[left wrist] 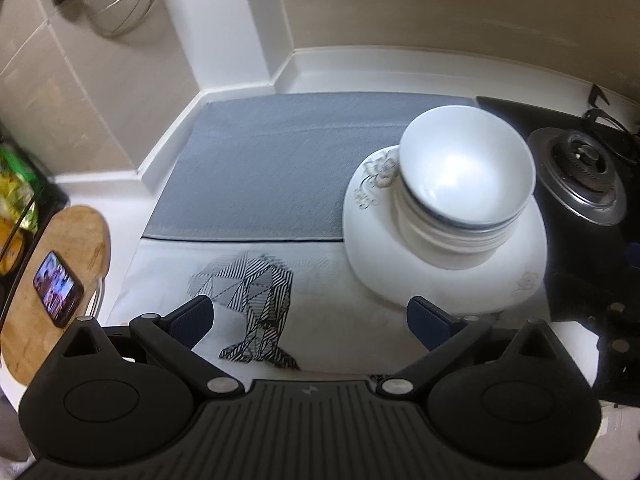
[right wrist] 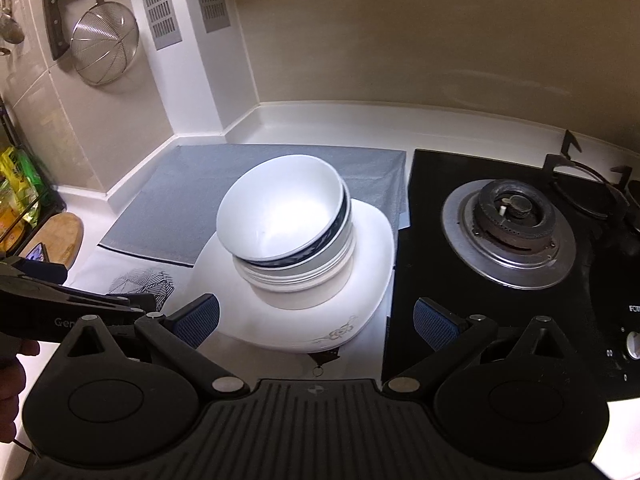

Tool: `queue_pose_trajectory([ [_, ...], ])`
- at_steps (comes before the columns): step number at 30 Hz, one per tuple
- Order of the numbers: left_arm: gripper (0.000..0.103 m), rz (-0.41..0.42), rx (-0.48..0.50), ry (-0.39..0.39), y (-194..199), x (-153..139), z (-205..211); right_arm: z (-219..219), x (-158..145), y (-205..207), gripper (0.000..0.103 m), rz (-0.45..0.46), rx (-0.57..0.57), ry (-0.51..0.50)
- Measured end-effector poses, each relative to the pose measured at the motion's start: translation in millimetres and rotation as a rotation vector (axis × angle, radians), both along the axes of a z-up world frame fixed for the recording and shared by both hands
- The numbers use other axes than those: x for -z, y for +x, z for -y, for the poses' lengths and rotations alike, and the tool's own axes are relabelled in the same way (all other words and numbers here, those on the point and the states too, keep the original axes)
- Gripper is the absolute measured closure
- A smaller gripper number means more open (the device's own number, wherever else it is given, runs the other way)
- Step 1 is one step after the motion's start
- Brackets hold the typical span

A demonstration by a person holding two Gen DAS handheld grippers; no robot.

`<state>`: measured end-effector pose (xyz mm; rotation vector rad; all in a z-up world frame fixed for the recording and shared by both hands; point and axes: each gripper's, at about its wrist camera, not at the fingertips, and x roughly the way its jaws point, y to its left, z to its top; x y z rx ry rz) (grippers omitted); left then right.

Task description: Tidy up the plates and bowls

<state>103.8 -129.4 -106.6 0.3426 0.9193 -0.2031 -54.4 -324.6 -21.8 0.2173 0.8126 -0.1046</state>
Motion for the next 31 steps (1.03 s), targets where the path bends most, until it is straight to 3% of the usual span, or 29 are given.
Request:
queue_pose_trajectory([
  [6,0.0,0.003,-0.01,-0.008,-7,-6,-1,-5,-1,1,0.0,0.002,-0.028,-0.012],
  [19,0.0,0.045,0.089,-0.006,-16,-16,25,10,-6,-8,0.0,0.014,0.07,-0.06],
  [31,0.0,0.07,0.066,-0.019,-1,-19,12,0,-10,5,0.0,0.03,0.058,-0.043],
])
